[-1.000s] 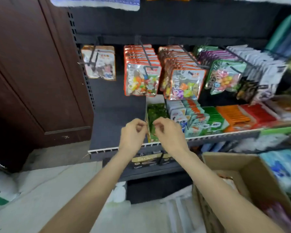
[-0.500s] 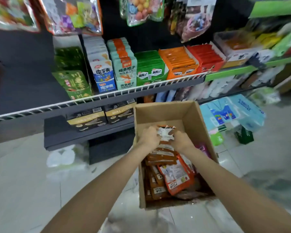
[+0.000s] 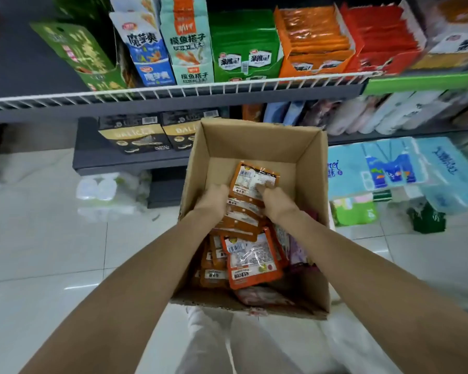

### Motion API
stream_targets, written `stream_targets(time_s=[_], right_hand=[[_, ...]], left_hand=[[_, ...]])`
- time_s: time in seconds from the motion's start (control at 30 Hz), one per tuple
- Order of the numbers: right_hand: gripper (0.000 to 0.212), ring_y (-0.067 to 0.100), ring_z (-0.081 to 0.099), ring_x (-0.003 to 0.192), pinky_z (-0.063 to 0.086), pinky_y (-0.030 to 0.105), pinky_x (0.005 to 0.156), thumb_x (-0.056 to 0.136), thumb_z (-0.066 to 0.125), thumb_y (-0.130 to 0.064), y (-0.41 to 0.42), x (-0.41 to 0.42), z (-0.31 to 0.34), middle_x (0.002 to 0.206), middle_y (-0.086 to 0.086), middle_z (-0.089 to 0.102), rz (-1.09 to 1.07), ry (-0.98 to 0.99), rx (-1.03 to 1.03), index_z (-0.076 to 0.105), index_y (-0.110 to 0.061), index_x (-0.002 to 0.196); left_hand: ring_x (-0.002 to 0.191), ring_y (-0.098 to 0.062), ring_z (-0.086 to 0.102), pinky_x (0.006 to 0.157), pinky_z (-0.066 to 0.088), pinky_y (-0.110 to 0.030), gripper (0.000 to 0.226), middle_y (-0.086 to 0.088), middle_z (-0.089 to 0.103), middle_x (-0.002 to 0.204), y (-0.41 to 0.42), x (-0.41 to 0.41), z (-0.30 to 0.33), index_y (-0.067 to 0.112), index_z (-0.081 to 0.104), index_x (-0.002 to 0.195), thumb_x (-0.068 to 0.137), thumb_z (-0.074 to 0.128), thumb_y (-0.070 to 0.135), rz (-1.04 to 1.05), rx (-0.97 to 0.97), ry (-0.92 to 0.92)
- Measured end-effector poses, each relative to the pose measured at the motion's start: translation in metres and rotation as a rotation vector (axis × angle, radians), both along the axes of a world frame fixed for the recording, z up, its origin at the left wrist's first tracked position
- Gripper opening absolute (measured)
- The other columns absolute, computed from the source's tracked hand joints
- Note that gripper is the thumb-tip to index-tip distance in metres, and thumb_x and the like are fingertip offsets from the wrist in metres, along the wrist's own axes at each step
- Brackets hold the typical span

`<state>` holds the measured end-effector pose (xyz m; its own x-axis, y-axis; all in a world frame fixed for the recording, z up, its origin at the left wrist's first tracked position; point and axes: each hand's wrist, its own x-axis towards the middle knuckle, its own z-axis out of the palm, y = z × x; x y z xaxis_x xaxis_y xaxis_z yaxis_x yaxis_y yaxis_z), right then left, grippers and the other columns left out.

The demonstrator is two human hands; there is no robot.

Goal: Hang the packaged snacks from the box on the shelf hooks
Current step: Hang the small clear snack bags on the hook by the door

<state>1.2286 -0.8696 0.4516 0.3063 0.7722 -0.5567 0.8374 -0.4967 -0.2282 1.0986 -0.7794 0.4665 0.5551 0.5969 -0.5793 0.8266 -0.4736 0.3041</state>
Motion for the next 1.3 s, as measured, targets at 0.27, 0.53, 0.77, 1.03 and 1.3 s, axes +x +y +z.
stream_targets(time_s=[0.27, 0.53, 0.77, 1.03, 1.3], right_hand=[[0.038, 0.032, 0.059, 0.102, 0.048, 0.034, 0.076, 0.091, 0.055, -0.011, -0.002, -0.001, -0.002, 0.113, 0.015, 0.057, 0.081, -0.054, 0.082, 0.044, -0.01, 0.127], [0.023, 0.035, 0.062, 0.093, 0.047, 0.033, 0.071, 0.091, 0.041, -0.001, -0.004, 0.002, 0.012, 0.099, 0.018, 0.064, 0.071, -0.089, 0.125, 0.06, -0.005, 0.102], [0.027, 0.037, 0.058, 0.101, 0.045, 0.033, 0.081, 0.094, 0.043, -0.006, -0.012, 0.01, 0.033, 0.104, 0.021, 0.066, -0.235, 0.107, 0.266, 0.066, -0.006, 0.107], [0.027, 0.03, 0.059, 0.102, 0.041, 0.027, 0.075, 0.096, 0.041, -0.003, -0.021, 0.012, 0.047, 0.113, 0.017, 0.064, -0.376, 0.162, 0.276, 0.066, -0.005, 0.106], [0.019, 0.019, 0.061, 0.087, 0.03, 0.017, 0.061, 0.094, 0.051, -0.009, -0.011, 0.016, 0.118, 0.098, 0.007, 0.07, -0.204, 0.126, 0.617, 0.069, -0.007, 0.097]], left_hand=[[0.101, -0.021, 0.06, 0.086, 0.051, -0.032, 0.041, -0.006, 0.061, 0.112, -0.01, 0.002, 0.0, 0.015, 0.05, 0.124, 0.086, 0.061, 0.003, 0.215, -0.05, -0.178], [0.111, -0.02, 0.058, 0.087, 0.049, -0.025, 0.059, -0.01, 0.054, 0.128, -0.013, -0.008, 0.001, 0.017, 0.051, 0.133, 0.079, 0.069, 0.0, 0.364, -0.175, -0.293], [0.115, -0.017, 0.057, 0.101, 0.043, -0.023, 0.049, -0.009, 0.051, 0.137, -0.018, -0.007, 0.016, 0.004, 0.056, 0.126, 0.079, 0.071, 0.006, 0.429, -0.121, -0.639], [0.122, -0.019, 0.05, 0.104, 0.041, -0.037, 0.013, -0.002, 0.05, 0.137, -0.021, 0.001, 0.021, 0.014, 0.071, 0.096, 0.088, 0.061, 0.014, 0.113, 0.224, -0.559], [0.08, -0.01, 0.059, 0.073, 0.044, -0.024, 0.006, 0.005, 0.068, 0.088, 0.007, -0.02, 0.109, 0.015, 0.069, 0.089, 0.087, 0.065, 0.019, 0.094, 0.324, -0.854]])
